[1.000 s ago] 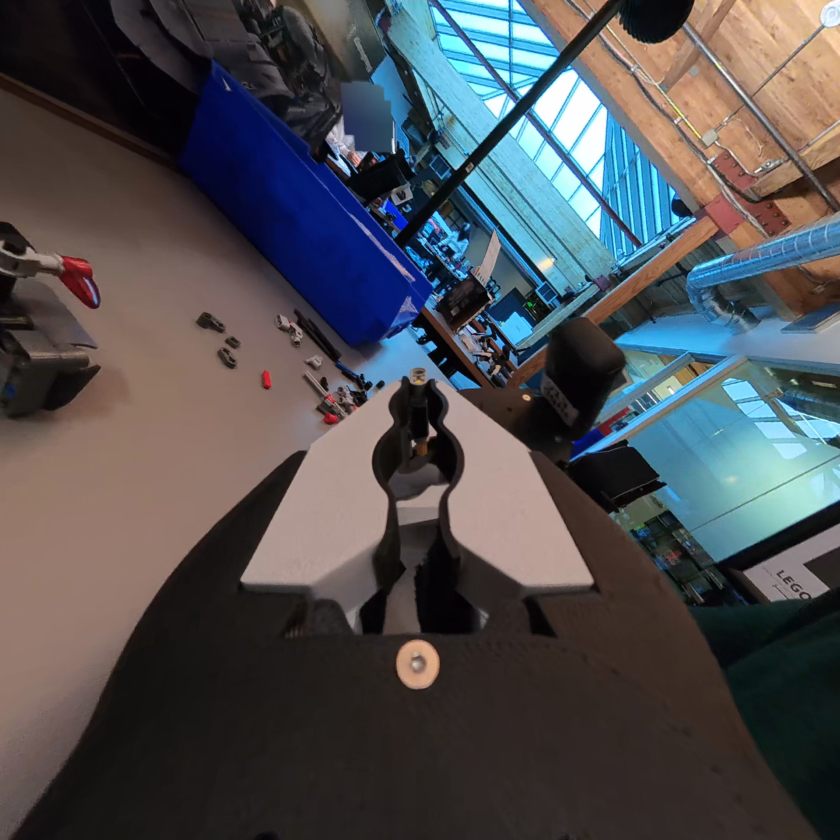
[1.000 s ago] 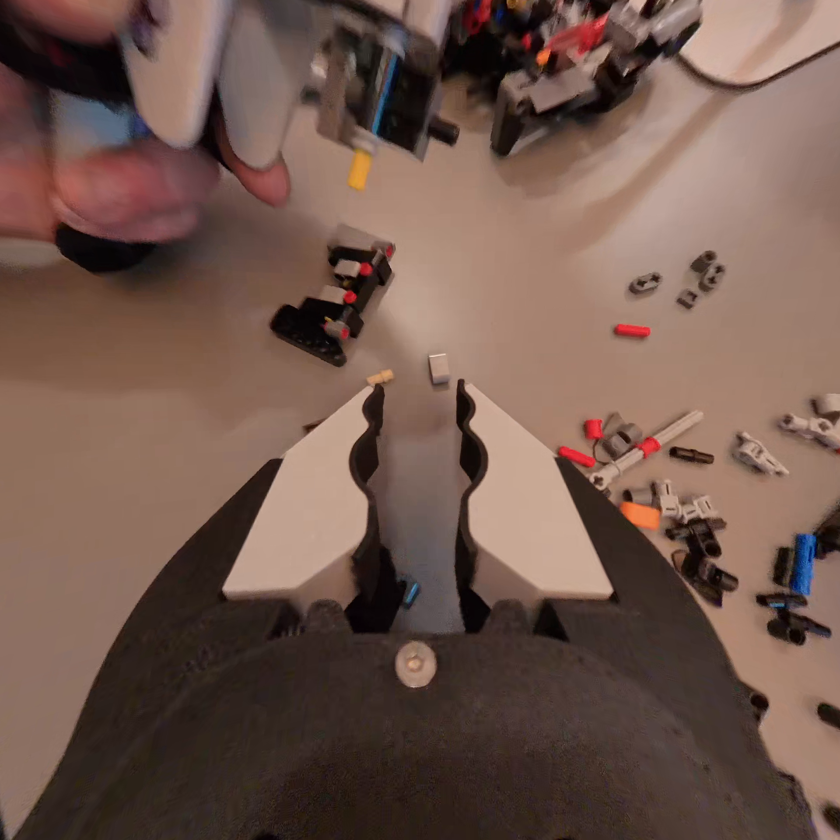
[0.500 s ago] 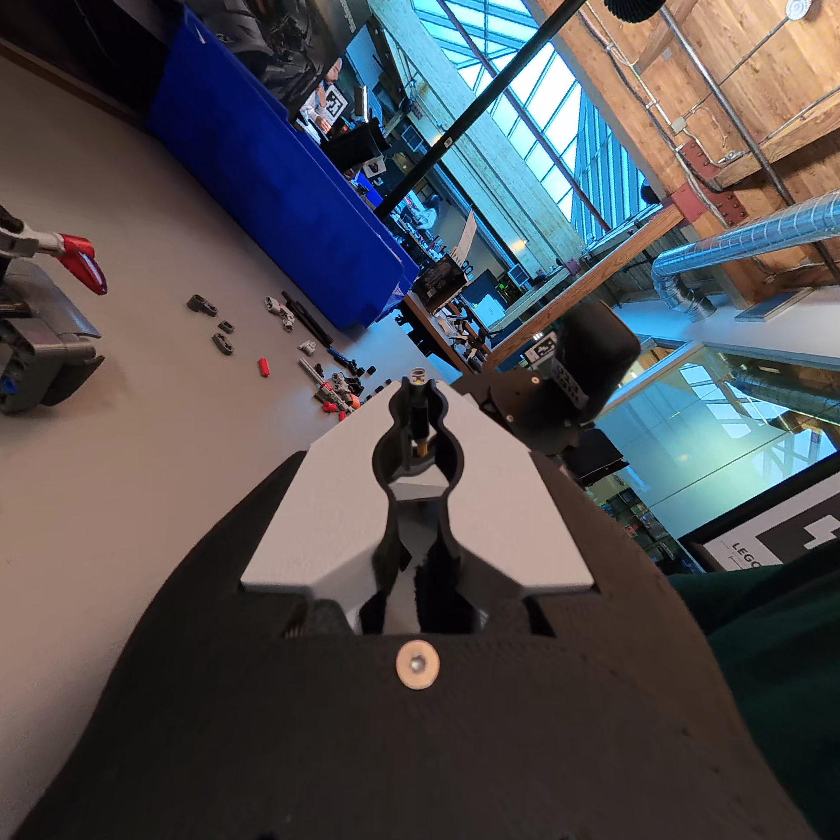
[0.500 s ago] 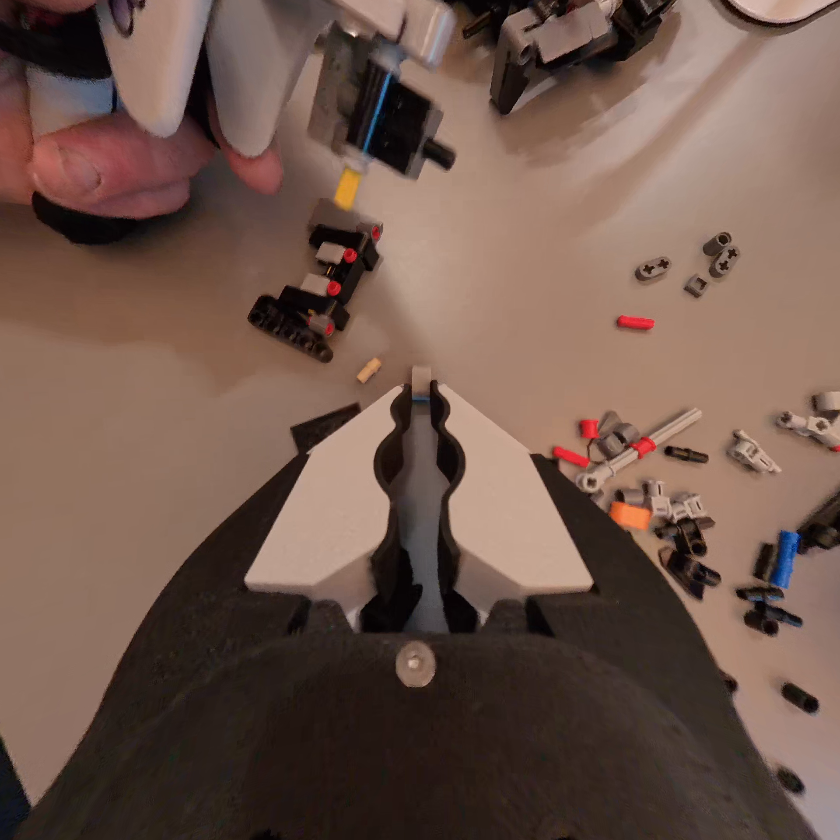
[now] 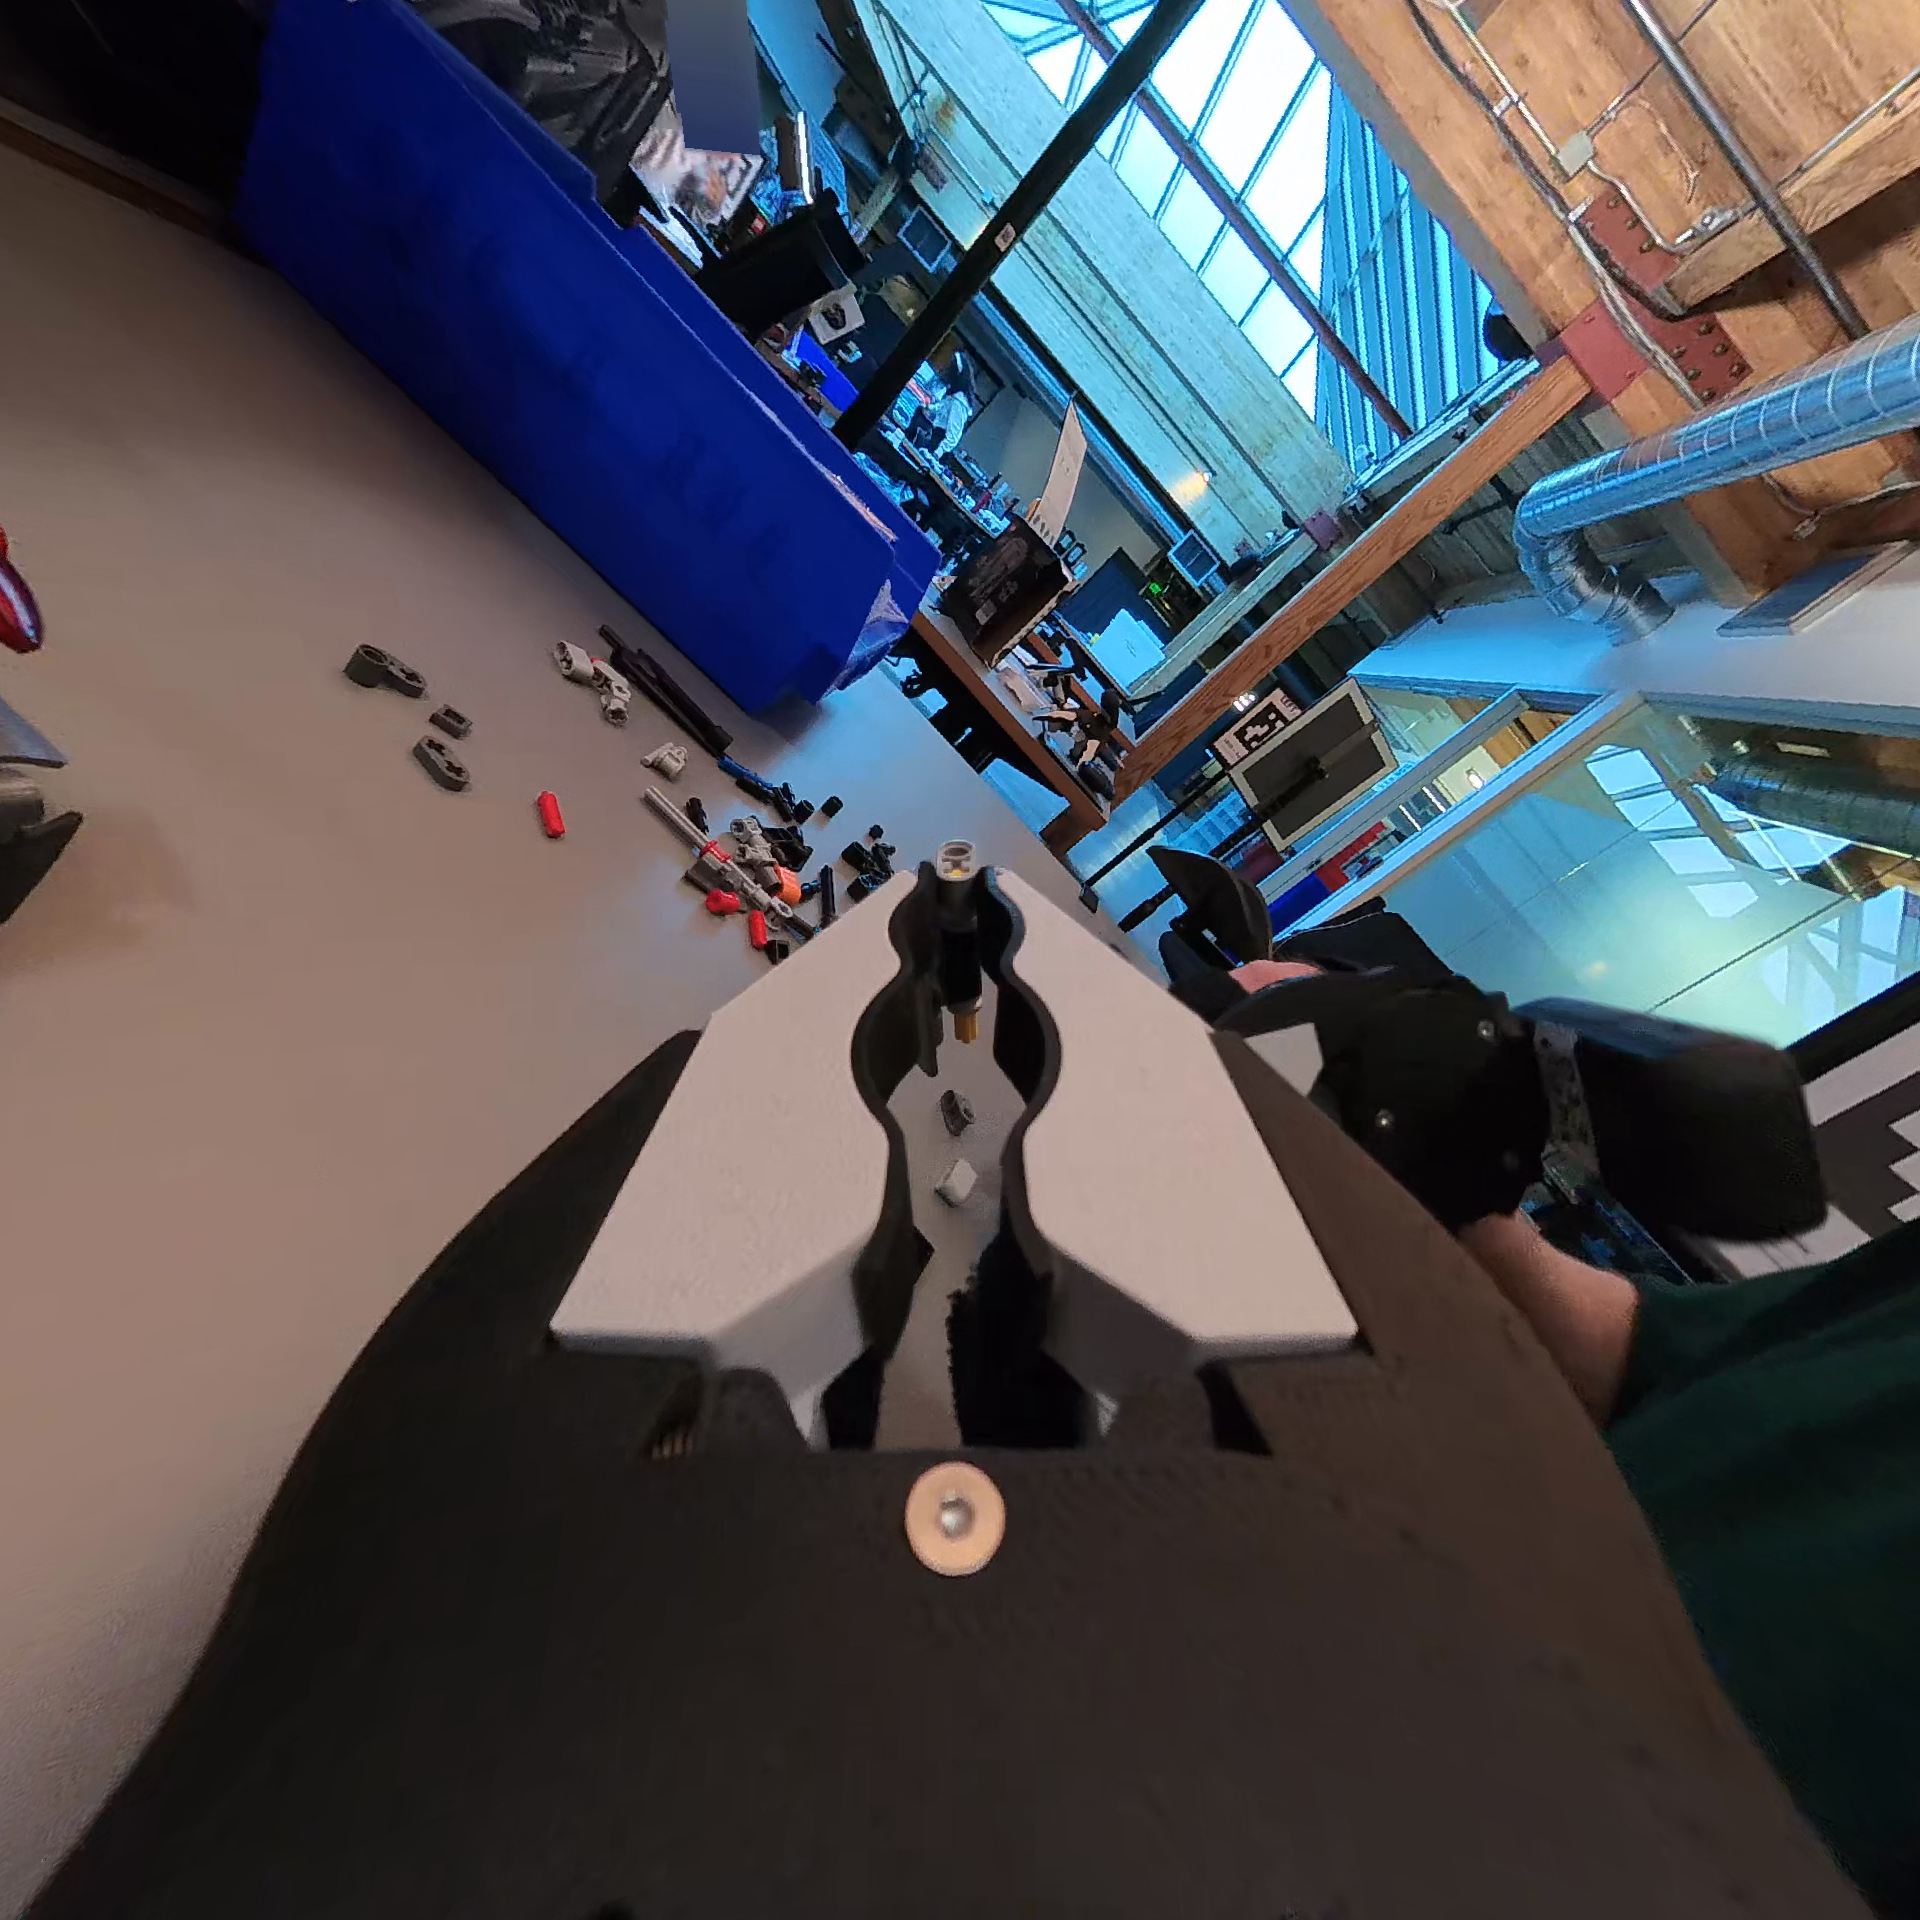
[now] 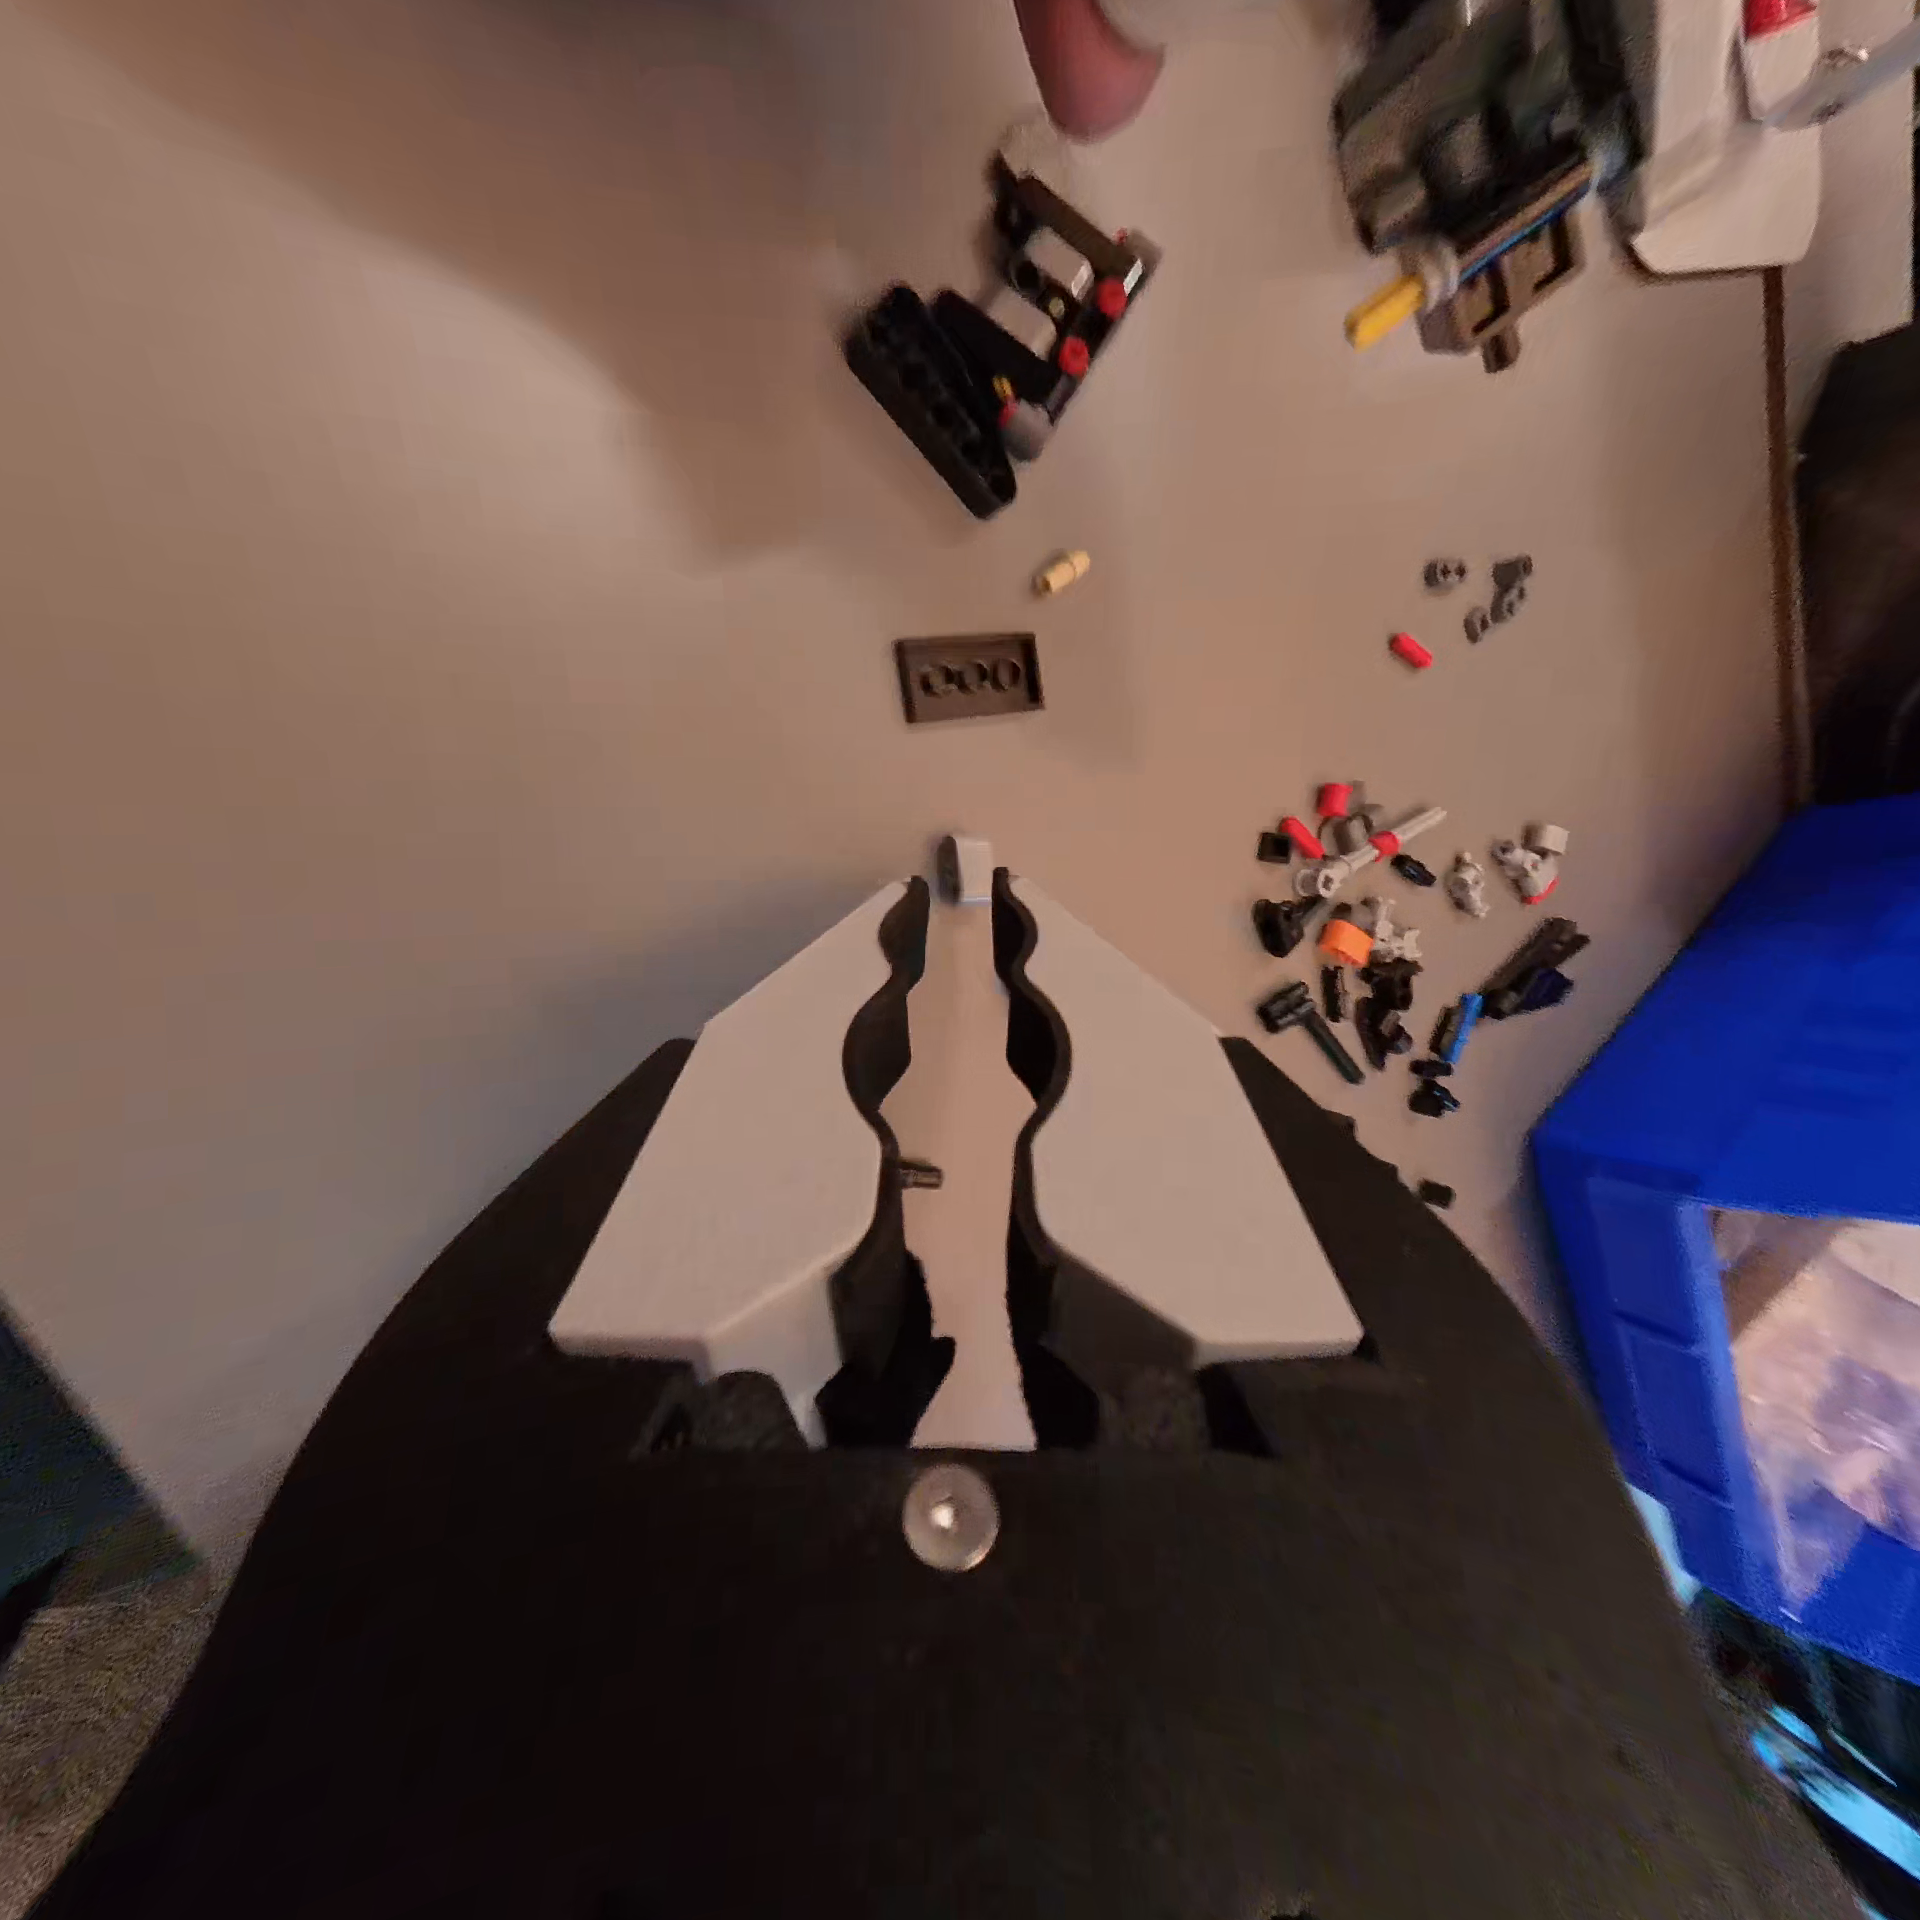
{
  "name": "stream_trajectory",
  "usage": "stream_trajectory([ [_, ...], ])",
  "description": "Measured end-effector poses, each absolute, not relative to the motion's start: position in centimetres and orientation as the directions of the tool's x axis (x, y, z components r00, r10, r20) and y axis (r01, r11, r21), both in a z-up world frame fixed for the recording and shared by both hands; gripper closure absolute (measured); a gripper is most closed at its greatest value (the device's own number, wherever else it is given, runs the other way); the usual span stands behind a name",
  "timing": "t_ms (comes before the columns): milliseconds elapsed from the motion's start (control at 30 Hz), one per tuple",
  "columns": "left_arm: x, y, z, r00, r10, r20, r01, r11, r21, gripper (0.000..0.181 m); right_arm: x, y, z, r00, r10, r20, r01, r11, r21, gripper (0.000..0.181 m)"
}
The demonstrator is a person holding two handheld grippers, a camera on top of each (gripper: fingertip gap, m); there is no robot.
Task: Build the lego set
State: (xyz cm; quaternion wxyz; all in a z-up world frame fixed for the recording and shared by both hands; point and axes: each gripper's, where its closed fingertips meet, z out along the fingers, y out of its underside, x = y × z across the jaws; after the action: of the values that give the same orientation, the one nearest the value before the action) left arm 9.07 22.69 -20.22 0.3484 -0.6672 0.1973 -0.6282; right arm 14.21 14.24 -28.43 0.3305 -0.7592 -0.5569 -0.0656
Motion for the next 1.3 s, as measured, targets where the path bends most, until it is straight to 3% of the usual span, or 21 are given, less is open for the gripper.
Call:
stream_trajectory([
  [33,9.1,22.6,-20.2,0.130,-0.701,0.701,0.173,-0.680,-0.712,0.176,14.1,13.9,-28.2,0.398,0.813,0.425,0.865,-0.178,-0.468,0.168],
  [133,9.3,22.5,-20.2,0.124,-0.705,0.698,0.169,-0.678,-0.715,0.176,14.4,13.9,-27.6,0.489,0.812,0.319,0.786,-0.251,-0.565,0.167],
  [300,9.7,22.2,-20.1,0.111,-0.708,0.697,0.168,-0.678,-0.715,0.176,14.5,14.6,-28.3,0.574,0.808,0.135,0.689,-0.386,-0.614,0.168],
  [367,9.7,22.2,-20.1,0.110,-0.709,0.696,0.168,-0.677,-0.716,0.176,14.2,14.6,-28.8,0.586,0.809,0.050,0.659,-0.439,-0.611,0.157],
  [567,9.7,22.2,-19.9,0.104,-0.711,0.696,0.175,-0.676,-0.716,0.176,13.7,14.8,-29.4,0.666,0.742,-0.078,0.568,-0.572,-0.592,0.159],
  [633,9.6,22.1,-19.9,0.101,-0.711,0.696,0.177,-0.676,-0.716,0.176,14.0,15.0,-29.9,0.682,0.731,-0.028,0.582,-0.566,-0.584,0.172],
  [933,10.1,21.1,-20.1,0.080,-0.692,0.718,0.146,-0.704,-0.695,0.176,13.1,14.0,-28.0,0.638,0.767,0.065,0.573,-0.417,-0.706,0.174],
  [1067,11.8,18.3,-21.6,0.071,-0.678,0.731,-0.003,-0.733,-0.680,0.176,12.7,12.8,-26.9,0.640,0.768,0.021,0.516,-0.409,-0.753,0.174],
  [1300,15.0,13.6,-25.7,0.115,-0.794,0.597,-0.389,-0.589,-0.709,0.175,14.4,10.8,-27.6,0.677,0.736,-0.020,0.478,-0.460,-0.748,0.174],
])
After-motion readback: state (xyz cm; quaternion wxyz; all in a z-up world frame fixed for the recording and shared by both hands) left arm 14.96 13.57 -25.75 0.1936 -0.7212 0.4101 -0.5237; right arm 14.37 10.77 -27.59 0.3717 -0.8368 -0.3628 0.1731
